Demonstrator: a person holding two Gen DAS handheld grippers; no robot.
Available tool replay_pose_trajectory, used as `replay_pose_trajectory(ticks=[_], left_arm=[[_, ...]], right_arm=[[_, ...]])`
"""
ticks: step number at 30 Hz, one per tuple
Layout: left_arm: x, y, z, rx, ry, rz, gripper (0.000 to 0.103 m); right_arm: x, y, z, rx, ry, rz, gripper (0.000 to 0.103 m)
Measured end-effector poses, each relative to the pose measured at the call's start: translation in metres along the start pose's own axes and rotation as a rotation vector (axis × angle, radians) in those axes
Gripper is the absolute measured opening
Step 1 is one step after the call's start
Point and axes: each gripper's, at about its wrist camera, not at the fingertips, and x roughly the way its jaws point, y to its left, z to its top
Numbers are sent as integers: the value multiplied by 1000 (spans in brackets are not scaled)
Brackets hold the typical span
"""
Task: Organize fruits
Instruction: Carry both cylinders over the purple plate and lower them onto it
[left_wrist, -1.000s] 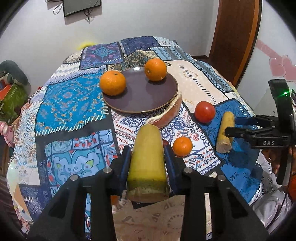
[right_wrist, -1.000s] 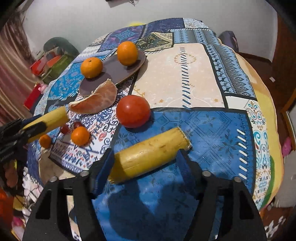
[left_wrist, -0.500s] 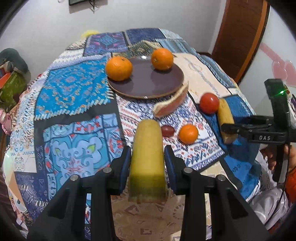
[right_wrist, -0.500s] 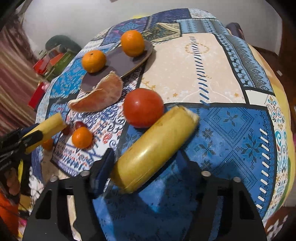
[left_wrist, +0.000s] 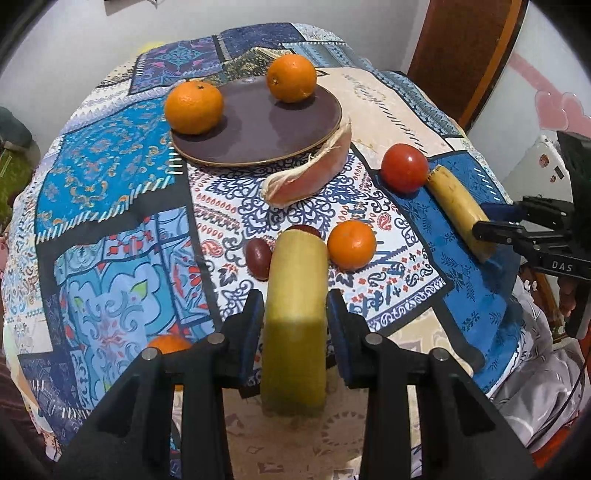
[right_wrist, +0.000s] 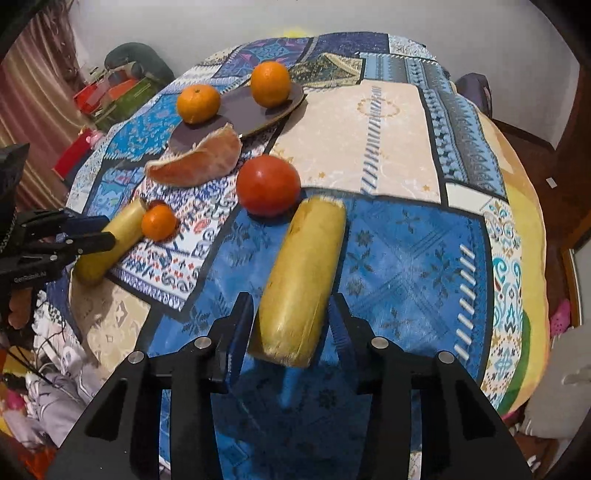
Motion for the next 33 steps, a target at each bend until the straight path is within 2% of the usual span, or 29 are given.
replay_pose_trajectory(ticks=[6, 10, 14, 23, 33], left_arm=[[11, 0, 3, 16, 27, -2, 37], [22, 3, 3, -9, 57, -24, 37], [19, 2, 1, -6, 39, -5, 38], [-28, 17, 4, -56, -93, 23, 37], [-66, 28, 30, -102, -212, 29, 35]], right_arm=[[11, 1, 8, 8, -5, -8, 42], [21, -6, 11, 52, 7, 16, 43], [22, -8, 12, 76, -4, 23, 41], [-1, -3, 13, 57, -69, 1, 37], [-34, 10, 44, 6, -188, -25, 36]])
